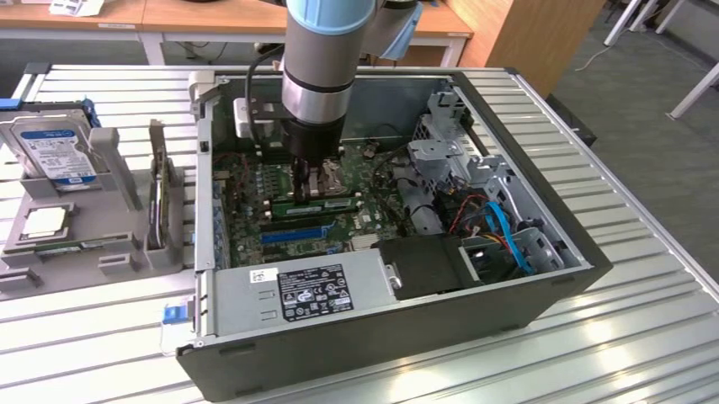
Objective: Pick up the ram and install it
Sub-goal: 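Press down the ram until it locks into place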
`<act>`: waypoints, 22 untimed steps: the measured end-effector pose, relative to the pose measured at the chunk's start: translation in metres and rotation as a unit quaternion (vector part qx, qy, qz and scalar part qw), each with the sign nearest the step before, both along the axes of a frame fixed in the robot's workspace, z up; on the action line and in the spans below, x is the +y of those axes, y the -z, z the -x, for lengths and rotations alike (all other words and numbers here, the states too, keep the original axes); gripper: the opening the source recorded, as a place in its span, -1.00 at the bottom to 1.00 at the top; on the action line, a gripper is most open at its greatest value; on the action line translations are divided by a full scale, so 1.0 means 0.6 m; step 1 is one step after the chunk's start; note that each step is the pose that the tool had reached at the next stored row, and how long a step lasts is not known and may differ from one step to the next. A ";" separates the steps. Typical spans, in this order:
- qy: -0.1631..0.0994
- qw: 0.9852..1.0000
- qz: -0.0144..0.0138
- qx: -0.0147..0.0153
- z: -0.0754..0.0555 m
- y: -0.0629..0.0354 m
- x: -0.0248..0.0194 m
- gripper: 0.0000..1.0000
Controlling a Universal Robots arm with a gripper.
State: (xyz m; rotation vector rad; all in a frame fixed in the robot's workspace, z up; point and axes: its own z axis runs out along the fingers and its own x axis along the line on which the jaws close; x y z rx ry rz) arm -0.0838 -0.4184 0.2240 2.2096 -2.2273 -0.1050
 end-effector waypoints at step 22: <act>0.000 1.000 0.000 0.000 0.000 0.004 -0.0001 -0.80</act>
